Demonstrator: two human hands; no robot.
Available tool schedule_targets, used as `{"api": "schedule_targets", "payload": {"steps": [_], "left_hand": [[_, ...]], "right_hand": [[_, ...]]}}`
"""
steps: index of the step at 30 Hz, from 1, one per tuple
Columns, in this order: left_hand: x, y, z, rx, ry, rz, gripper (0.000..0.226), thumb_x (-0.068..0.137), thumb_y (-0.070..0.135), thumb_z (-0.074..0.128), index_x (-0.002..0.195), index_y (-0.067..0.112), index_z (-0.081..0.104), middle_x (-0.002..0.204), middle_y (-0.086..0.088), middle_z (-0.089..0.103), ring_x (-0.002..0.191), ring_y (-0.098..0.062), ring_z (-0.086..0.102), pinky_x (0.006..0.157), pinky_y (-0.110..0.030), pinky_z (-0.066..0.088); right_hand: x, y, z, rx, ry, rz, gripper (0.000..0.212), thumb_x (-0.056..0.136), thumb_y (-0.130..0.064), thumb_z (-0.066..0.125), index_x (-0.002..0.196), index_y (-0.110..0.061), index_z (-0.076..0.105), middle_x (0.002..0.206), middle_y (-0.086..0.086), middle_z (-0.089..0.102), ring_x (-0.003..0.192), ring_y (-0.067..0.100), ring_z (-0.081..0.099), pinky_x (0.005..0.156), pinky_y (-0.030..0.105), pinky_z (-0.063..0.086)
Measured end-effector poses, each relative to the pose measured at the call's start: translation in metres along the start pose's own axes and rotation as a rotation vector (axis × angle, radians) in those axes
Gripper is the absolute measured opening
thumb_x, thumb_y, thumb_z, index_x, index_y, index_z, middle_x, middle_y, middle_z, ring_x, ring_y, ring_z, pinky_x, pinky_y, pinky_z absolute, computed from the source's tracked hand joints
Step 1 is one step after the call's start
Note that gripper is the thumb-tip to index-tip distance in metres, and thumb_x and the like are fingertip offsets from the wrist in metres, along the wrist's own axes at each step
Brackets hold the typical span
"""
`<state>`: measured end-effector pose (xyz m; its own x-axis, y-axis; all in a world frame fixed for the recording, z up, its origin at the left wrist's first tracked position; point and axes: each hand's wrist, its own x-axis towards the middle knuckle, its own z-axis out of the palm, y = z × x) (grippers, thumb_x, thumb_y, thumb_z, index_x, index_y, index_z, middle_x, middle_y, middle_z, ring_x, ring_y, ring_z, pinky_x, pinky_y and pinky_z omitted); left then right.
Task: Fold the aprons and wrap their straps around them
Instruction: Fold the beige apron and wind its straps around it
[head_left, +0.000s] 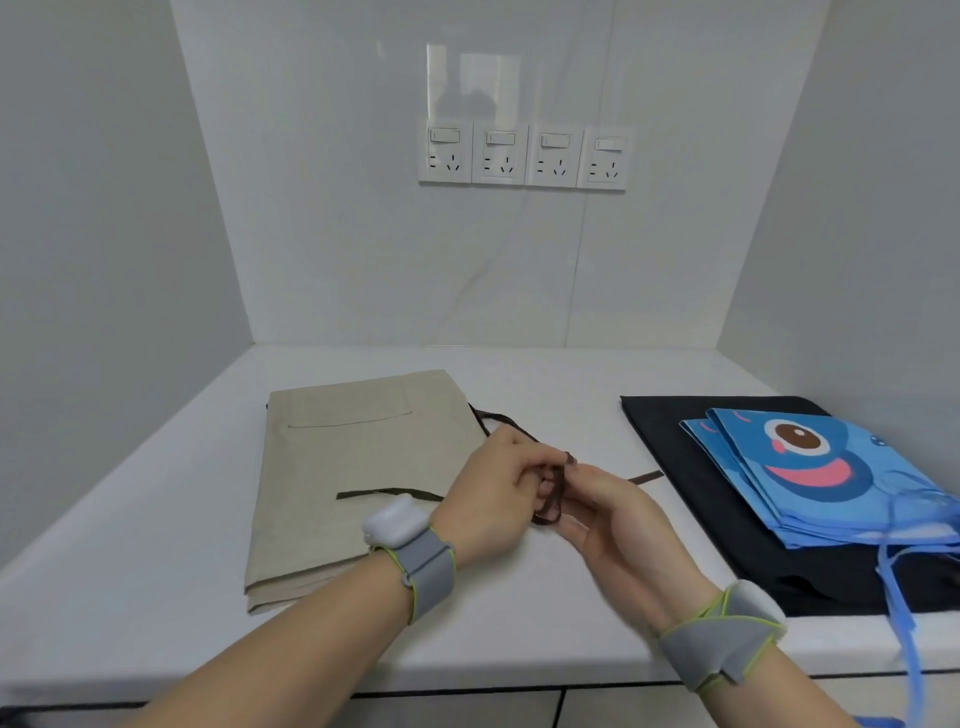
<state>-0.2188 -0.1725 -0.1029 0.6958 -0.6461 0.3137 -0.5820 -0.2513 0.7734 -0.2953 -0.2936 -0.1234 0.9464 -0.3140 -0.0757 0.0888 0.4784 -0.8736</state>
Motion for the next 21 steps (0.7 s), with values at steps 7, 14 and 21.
{"api": "schedule_targets", "payload": {"steps": [7, 14, 21], "left_hand": [[-0.002, 0.001, -0.005, -0.037, -0.036, 0.063, 0.031, 0.087, 0.001, 0.061, 0.107, 0.021, 0.074, 0.105, 0.003, 0.063, 0.091, -0.003, 0.063, 0.086, -0.015, 0.049], [-0.001, -0.02, -0.05, -0.01, 0.069, -0.012, 0.025, 0.085, 0.004, 0.066, 0.081, 0.027, 0.076, 0.093, 0.009, 0.072, 0.086, -0.004, 0.068, 0.085, -0.023, 0.052], [0.06, -0.05, -0.062, 0.483, -0.171, 0.018, 0.028, 0.092, 0.014, 0.057, 0.115, 0.025, 0.067, 0.118, 0.008, 0.065, 0.11, -0.008, 0.058, 0.097, -0.024, 0.042]], "right_hand": [[0.005, 0.007, -0.006, 0.12, 0.048, -0.05, 0.01, 0.091, 0.001, 0.053, 0.096, 0.001, 0.061, 0.093, 0.022, 0.069, 0.09, 0.027, 0.07, 0.098, 0.046, 0.049], [0.012, -0.014, -0.016, 0.196, 0.006, -0.082, 0.013, 0.092, 0.005, 0.044, 0.094, 0.003, 0.056, 0.082, 0.023, 0.065, 0.087, 0.037, 0.065, 0.09, 0.046, 0.052], [0.062, -0.044, -0.049, -0.232, 0.09, 0.117, 0.018, 0.09, 0.003, 0.053, 0.078, -0.01, 0.048, 0.055, 0.005, 0.034, 0.047, 0.017, 0.033, 0.064, 0.032, 0.042]]}}
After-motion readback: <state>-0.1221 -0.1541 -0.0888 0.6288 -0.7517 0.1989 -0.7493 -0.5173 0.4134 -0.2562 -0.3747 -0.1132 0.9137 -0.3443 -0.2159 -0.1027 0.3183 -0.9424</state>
